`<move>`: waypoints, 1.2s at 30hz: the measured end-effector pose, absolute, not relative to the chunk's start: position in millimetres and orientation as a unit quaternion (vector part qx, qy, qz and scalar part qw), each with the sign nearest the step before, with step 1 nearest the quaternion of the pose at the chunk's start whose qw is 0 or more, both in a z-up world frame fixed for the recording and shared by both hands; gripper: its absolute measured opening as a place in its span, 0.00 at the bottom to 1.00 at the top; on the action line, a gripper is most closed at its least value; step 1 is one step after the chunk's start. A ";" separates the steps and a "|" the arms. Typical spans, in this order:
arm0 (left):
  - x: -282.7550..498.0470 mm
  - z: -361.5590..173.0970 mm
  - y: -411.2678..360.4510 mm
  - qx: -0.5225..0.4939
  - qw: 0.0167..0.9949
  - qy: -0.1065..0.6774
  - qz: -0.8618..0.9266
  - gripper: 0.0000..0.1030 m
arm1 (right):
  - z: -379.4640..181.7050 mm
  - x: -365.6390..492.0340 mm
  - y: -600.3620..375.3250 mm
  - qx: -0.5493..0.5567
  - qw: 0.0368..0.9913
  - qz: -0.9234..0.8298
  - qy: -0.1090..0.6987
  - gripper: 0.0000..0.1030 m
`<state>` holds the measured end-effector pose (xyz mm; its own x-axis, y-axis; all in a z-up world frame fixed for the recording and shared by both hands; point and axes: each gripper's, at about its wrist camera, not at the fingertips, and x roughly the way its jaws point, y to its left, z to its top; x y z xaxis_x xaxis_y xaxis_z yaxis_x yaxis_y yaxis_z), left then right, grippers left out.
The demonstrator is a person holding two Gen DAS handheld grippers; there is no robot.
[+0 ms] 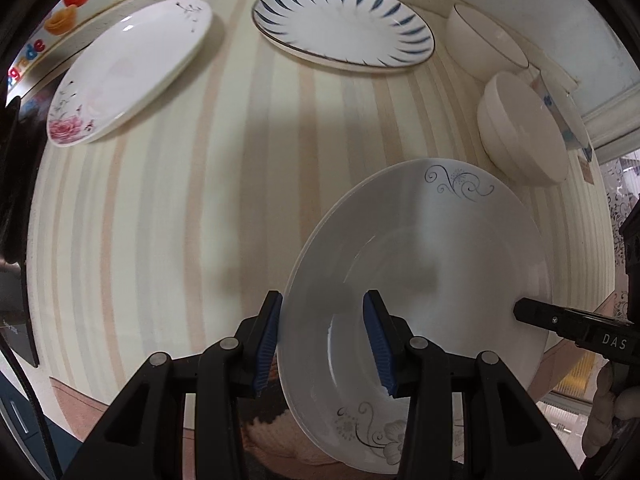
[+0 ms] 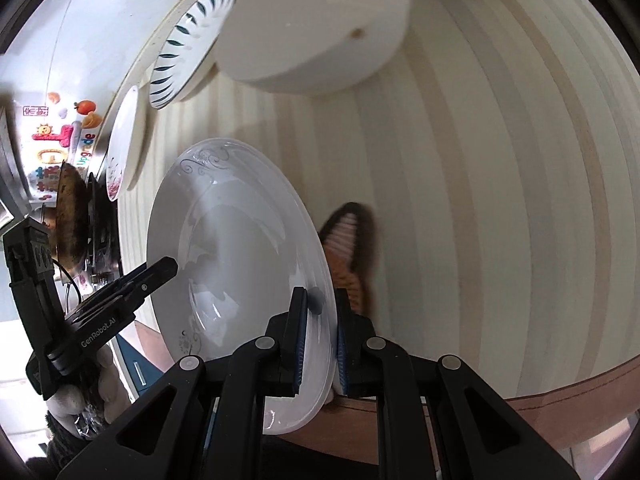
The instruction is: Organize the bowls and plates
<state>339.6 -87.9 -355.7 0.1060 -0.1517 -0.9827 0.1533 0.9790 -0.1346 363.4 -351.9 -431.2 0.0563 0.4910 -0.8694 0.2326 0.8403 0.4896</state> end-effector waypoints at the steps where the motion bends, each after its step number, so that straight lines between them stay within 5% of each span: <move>1: 339.6 -357.5 -89.9 0.005 0.742 0.662 -0.102 0.38 | -432.6 362.8 -353.6 0.267 0.675 0.095 0.681 0.14; 15: 346.4 -352.8 -97.5 0.011 0.746 0.661 -0.086 0.38 | -437.6 370.9 -370.3 0.282 0.646 0.100 0.702 0.15; 21: 370.2 -295.2 -32.3 -0.060 0.789 0.611 -0.018 0.38 | -356.9 379.6 -377.7 0.248 0.688 0.124 0.670 0.33; 28: 413.5 -299.7 58.4 -0.125 0.803 0.577 0.077 0.38 | -300.1 484.7 -273.5 0.217 0.738 0.222 0.599 0.43; 36: 452.4 -339.8 108.1 -0.145 0.792 0.579 0.125 0.38 | -355.2 631.1 -136.8 0.106 0.744 0.244 0.613 0.43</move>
